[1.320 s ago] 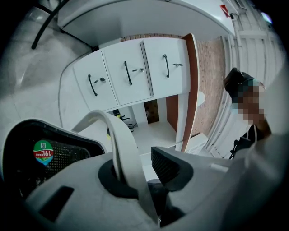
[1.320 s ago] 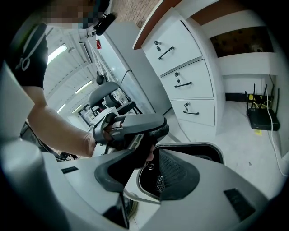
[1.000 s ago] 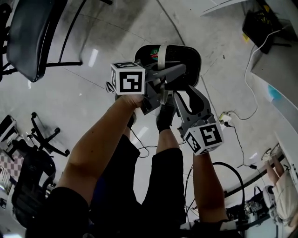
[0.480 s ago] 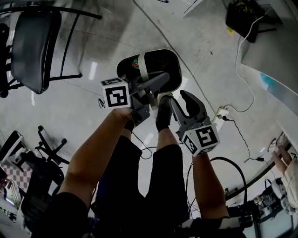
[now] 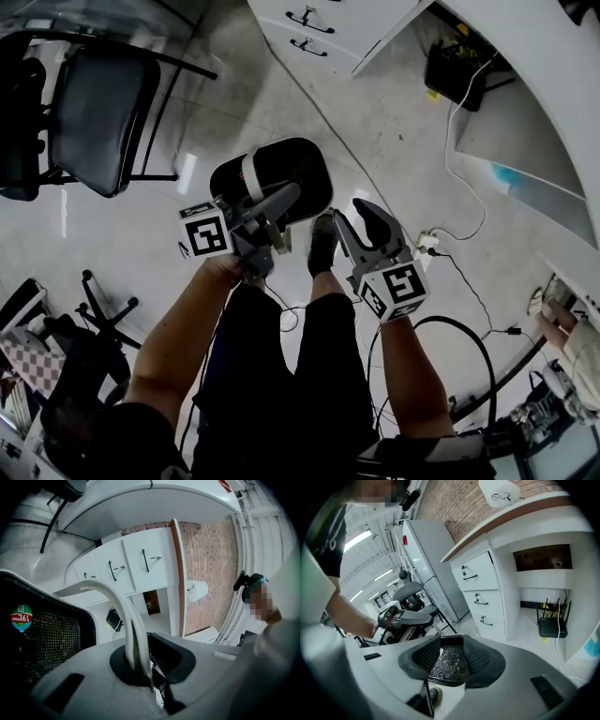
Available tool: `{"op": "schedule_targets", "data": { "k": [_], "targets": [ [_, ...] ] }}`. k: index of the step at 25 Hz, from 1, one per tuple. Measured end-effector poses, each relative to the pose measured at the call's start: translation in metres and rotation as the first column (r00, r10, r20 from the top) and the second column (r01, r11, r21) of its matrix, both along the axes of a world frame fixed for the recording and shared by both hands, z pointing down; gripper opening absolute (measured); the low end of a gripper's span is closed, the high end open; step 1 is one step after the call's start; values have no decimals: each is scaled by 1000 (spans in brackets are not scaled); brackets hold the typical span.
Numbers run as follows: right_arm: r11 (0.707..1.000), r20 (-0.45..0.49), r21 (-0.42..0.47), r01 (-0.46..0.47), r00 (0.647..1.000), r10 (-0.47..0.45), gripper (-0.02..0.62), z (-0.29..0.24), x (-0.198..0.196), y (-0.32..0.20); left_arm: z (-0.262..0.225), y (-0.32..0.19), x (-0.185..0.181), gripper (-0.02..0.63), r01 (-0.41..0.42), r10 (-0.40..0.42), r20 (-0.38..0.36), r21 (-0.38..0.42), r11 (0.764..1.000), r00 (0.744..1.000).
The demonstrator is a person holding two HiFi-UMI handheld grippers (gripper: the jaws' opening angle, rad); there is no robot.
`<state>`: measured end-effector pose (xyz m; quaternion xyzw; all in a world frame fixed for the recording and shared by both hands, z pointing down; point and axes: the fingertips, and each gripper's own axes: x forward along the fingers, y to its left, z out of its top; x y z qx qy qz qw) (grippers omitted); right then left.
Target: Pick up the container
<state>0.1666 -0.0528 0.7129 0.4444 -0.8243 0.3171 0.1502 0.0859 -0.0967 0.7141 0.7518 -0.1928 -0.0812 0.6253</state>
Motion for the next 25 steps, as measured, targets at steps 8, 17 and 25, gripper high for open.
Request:
{"op": "schedule_targets", "data": {
  "k": [8, 17, 25],
  "targets": [
    [997, -8, 56, 48, 999, -48, 127, -109, -4, -6, -116, 10, -36, 11, 102, -102, -32, 4, 995, 994],
    [981, -15, 171, 95, 996, -94, 126, -244, -12, -11, -241, 38, -60, 11, 151, -149, -79, 20, 988, 986],
    [965, -6, 238, 109, 994, -111, 123, -354, -23, -17, -334, 50, -71, 11, 159, -154, -79, 57, 986, 985]
  ]
}}
